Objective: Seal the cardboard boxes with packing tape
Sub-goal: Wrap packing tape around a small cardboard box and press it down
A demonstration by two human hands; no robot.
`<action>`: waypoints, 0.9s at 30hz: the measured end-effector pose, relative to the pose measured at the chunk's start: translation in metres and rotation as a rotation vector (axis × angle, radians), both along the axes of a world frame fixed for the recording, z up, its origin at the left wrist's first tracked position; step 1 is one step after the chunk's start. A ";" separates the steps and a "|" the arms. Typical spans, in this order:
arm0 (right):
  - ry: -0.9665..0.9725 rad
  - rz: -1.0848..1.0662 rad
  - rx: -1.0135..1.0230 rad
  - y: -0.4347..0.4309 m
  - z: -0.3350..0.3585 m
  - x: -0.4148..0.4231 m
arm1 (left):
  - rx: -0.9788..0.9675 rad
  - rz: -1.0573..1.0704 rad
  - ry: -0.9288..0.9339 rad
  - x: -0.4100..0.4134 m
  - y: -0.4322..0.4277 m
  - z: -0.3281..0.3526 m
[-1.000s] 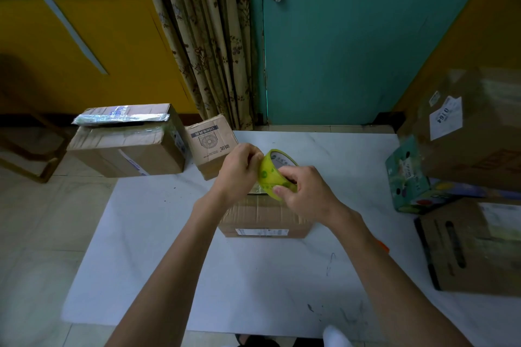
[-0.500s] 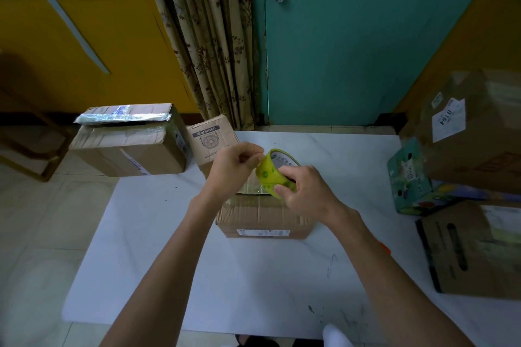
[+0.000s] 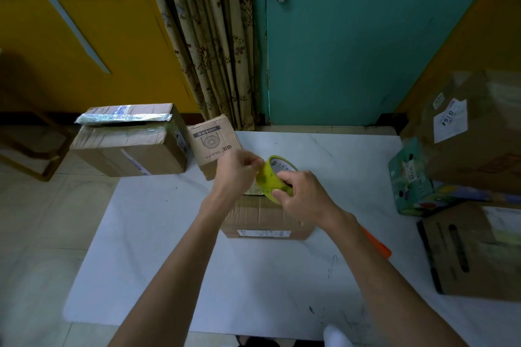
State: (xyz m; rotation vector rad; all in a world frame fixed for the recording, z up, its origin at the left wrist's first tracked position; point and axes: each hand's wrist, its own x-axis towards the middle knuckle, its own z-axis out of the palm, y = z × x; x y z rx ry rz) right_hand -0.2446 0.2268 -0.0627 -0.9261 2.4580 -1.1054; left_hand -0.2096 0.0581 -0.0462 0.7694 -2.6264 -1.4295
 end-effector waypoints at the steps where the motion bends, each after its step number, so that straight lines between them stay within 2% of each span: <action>1: 0.011 -0.006 0.009 -0.002 0.001 0.000 | -0.098 0.009 0.026 0.000 0.006 -0.001; 5: 0.036 -0.003 0.058 -0.007 0.007 0.000 | -0.304 0.050 0.188 0.004 0.019 -0.007; 10: 0.051 -0.044 0.096 -0.007 0.006 -0.005 | -0.316 0.040 0.370 0.014 0.019 -0.006; 15: -0.047 -0.118 0.110 0.000 0.001 -0.015 | -0.329 -0.041 0.489 0.023 0.020 -0.005; 21: -0.006 -0.206 0.182 -0.002 0.007 -0.018 | -0.154 0.078 0.574 0.032 0.018 0.004; 27: 0.069 -0.193 0.246 -0.009 0.012 -0.016 | 0.207 0.138 0.403 0.032 0.009 0.009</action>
